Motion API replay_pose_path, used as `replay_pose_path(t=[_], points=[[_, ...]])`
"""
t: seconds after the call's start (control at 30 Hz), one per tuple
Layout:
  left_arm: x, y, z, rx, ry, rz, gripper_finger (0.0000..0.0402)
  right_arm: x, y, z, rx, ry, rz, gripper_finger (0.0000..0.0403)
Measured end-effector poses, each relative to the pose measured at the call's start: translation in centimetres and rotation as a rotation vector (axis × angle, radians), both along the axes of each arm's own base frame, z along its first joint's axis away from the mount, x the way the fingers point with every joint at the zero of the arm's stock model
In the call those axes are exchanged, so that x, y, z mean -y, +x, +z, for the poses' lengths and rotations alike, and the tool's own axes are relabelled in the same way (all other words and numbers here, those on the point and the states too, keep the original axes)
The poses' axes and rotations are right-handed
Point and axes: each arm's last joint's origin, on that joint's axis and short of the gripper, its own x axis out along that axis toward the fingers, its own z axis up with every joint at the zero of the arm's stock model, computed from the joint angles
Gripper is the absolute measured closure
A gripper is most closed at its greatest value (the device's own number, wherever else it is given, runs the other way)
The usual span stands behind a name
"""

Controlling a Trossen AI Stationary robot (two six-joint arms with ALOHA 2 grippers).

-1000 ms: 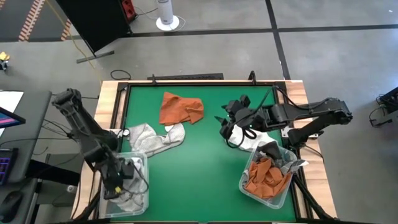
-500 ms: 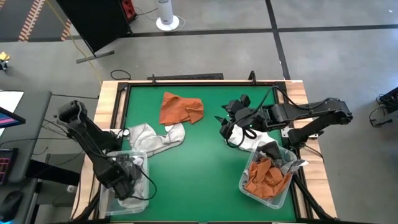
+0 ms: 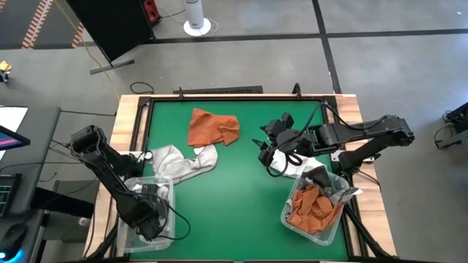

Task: Sort towels by color in basket
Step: Put the gray towel into the left transparent bin, then put the brown towel into the right transparent bin

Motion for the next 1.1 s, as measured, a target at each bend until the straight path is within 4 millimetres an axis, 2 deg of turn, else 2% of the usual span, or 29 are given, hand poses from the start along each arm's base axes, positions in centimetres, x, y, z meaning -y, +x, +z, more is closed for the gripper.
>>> replay_pose_path(t=[0.1, 0.2, 0.3, 0.37, 0.5, 0.6, 0.9, 0.97, 1.1], points=[[0.0, -0.1, 0.0, 0.013, 0.011, -0.041, 0.0224, -0.2, 0.0, 0.0, -0.001, 0.0, 0.005, 0.0127], [-0.1, 0.0, 0.2, -0.011, 0.013, -0.065, 0.0205, -0.2, 0.1, -0.2, -0.007, -0.001, 0.007, 0.0127], [-0.4, -0.3, 1.7, -0.069, 0.059, -0.039, 0.0201, -0.2, 0.1, -0.1, -0.004, -0.001, 0.008, 0.0127], [-0.7, -0.4, 3.5, -0.067, 0.08, -0.024, 0.0201, -0.2, 0.1, -0.1, -0.004, -0.001, 0.008, 0.0127], [-0.6, -0.3, 7.3, 0.04, -0.016, -0.019, 0.0201, -0.3, 0.2, -0.1, 0.005, 0.001, 0.008, 0.0127], [-1.2, -0.6, 9.9, 0.1, -0.087, -0.016, 0.0199, -0.3, 0.2, 0.0, 0.007, 0.001, 0.008, 0.0127], [-4.1, -2.3, 15.3, 0.278, -0.236, -0.046, 0.0197, -0.3, 0.1, -0.1, 0.002, -0.001, 0.008, 0.0127], [-5.1, -2.4, 16.4, 0.369, -0.228, -0.055, 0.0197, -0.3, 0.1, -0.1, 0.002, -0.001, 0.008, 0.0127], [-7.5, -1.9, 17.8, 0.643, -0.04, 0.001, 0.0197, -0.2, 0.4, -0.3, 0.002, 0.003, -0.004, 0.0127]])
